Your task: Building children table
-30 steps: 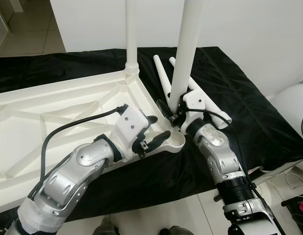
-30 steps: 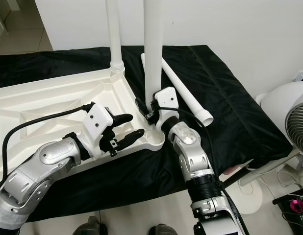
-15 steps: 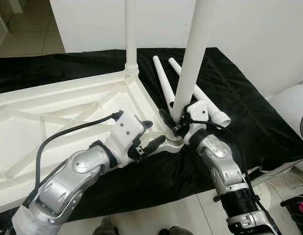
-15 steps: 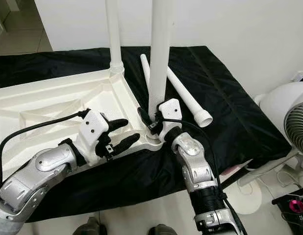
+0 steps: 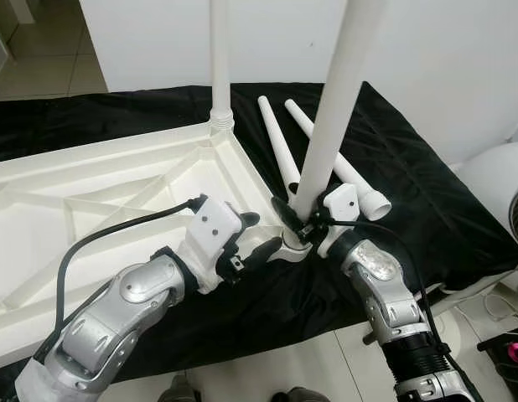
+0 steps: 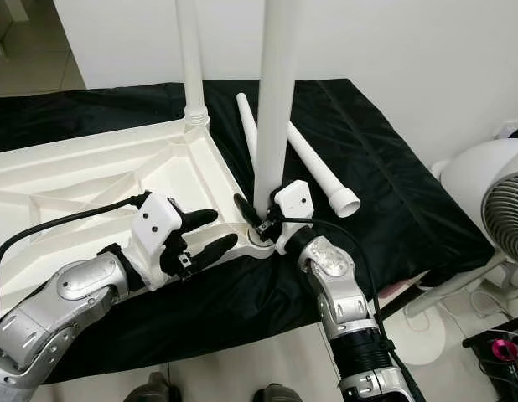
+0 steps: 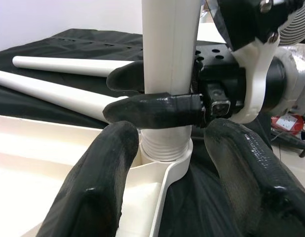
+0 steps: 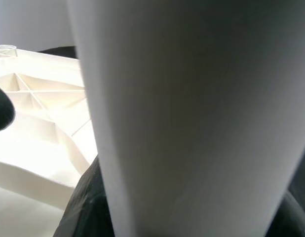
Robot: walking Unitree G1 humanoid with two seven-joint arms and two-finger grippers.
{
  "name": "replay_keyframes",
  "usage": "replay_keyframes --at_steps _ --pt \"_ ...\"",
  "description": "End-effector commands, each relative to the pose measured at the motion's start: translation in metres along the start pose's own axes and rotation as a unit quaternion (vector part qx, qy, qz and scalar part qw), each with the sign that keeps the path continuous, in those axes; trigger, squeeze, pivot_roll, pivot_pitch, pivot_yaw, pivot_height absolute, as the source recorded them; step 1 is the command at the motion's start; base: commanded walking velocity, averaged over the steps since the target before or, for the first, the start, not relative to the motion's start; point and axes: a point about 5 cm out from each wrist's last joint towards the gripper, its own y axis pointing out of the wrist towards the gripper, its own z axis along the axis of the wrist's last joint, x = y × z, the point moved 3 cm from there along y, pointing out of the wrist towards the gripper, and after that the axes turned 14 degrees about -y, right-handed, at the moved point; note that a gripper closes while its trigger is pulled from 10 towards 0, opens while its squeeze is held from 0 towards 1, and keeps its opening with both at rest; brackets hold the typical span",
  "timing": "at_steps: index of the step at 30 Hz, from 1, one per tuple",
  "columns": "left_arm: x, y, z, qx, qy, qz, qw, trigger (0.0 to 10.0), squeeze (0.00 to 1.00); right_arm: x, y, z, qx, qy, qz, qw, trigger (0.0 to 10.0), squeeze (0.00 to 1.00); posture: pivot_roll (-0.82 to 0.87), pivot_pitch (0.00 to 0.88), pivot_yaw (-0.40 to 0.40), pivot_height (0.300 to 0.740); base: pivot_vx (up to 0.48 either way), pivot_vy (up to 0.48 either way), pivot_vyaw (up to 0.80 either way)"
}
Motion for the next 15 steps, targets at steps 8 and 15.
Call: replay_keyframes --at_steps 8,15 --pt "0.007 -0.002 0.003 -0.004 -0.001 -0.036 0.999 10.0 0.00 -0.013 -0.012 -0.021 -0.041 -0.003 0.039 0.998 10.0 0.00 0.04 0.055 -0.044 0.740 0.000 0.000 0.00" --pt "0.007 -0.002 0.004 -0.002 0.000 -0.036 0.999 10.0 0.00 -0.018 -0.015 -0.025 -0.038 -0.011 0.058 0.998 10.0 0.00 0.03 0.057 -0.041 0.740 0.000 0.000 0.00"
